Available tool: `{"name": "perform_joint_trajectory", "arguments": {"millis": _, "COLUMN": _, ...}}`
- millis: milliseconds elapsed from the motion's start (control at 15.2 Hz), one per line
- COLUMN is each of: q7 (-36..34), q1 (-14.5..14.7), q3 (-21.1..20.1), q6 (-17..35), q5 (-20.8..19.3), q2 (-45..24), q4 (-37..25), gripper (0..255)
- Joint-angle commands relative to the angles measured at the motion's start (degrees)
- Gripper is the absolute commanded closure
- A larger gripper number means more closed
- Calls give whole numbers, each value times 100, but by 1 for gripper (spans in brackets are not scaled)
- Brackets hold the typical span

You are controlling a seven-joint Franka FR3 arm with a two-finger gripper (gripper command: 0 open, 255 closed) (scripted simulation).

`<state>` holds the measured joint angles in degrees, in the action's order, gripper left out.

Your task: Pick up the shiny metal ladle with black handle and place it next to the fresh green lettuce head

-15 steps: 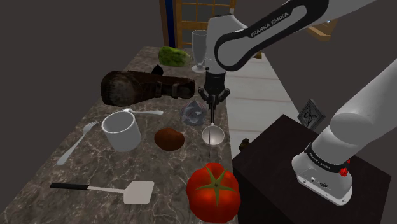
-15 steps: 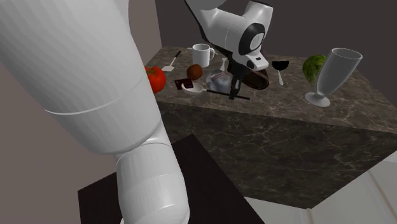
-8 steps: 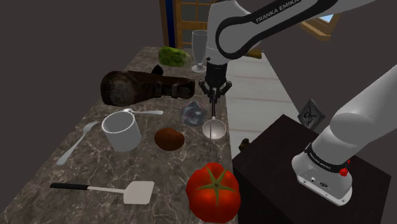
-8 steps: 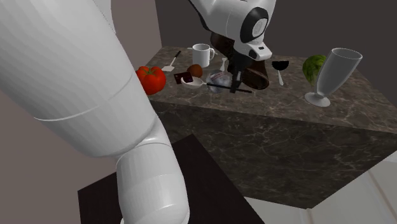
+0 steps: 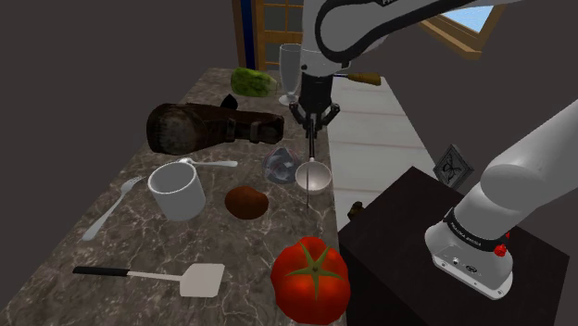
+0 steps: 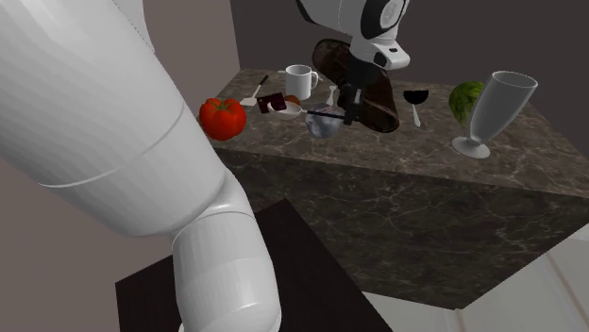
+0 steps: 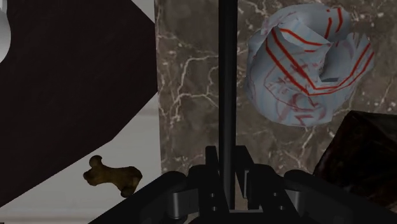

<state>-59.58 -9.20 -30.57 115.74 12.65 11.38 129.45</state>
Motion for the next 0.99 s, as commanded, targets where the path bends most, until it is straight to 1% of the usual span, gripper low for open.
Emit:
{"name": "perform_joint_trajectory", "arguments": {"millis": 0, "q7": 9, "q1": 1, "q3": 25, "q6": -164, "q5": 21, "q2": 80, "q4": -86, "gripper": 255}}
{"name": "perform_joint_trajectory", "arguments": {"millis": 924, "q7": -20, "q1": -26, "q3": 168, "q6": -1266, "q5": 32, "q2": 354, "q4": -931, "gripper": 255}}
